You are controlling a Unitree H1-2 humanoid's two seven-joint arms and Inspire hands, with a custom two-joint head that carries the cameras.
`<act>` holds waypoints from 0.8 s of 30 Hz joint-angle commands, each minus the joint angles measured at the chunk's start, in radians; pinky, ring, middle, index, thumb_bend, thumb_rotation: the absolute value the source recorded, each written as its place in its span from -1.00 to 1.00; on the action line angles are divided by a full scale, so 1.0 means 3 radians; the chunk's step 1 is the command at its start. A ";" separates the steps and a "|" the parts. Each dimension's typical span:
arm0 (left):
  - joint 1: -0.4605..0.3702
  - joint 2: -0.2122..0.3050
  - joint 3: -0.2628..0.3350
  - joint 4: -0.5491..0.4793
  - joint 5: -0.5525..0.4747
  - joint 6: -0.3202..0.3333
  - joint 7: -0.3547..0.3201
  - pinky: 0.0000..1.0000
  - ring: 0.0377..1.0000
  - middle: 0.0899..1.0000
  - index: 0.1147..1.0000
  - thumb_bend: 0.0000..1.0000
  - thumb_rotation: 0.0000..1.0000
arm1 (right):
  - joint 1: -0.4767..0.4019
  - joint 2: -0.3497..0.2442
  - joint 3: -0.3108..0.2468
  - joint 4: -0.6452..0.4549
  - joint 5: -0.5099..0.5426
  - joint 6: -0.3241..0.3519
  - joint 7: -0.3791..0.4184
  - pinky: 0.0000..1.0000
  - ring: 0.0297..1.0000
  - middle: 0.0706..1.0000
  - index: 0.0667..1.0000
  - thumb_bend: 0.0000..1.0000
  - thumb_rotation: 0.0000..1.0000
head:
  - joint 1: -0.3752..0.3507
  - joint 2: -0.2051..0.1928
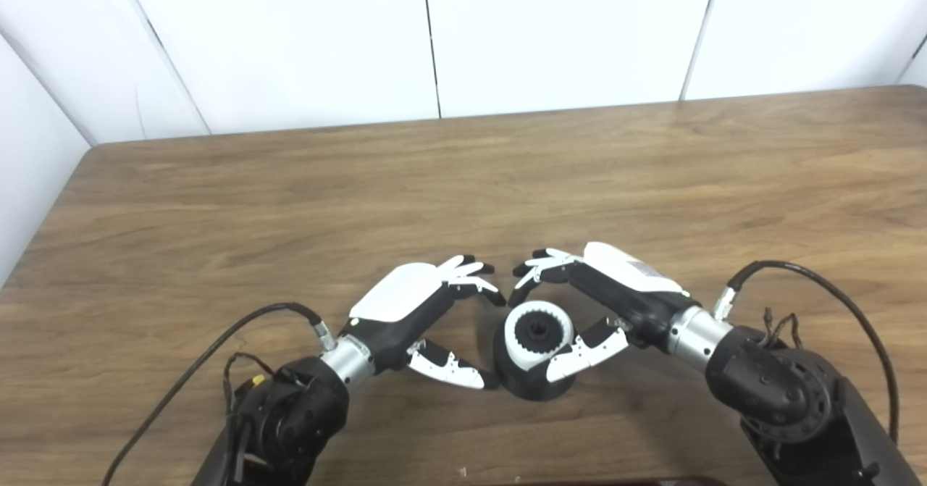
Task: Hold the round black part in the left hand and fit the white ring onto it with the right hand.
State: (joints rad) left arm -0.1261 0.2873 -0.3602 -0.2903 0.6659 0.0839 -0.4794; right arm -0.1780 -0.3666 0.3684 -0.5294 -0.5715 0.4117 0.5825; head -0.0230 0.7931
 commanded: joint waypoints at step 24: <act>-0.0078 0.0085 0.0010 -0.0129 -0.0110 0.0151 -0.0196 0.79 0.99 0.93 0.62 1.00 -0.14 | -0.0047 0.0044 -0.0077 -0.0103 -0.0036 -0.0019 -0.0073 0.82 0.96 0.88 0.65 0.87 -0.16 | 0.0003 -0.0001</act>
State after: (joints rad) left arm -0.1272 0.2939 -0.3597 -0.3105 0.6511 0.1166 -0.5191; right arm -0.1635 -0.3604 0.3625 -0.5294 -0.5781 0.4144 0.5791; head -0.0215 0.7915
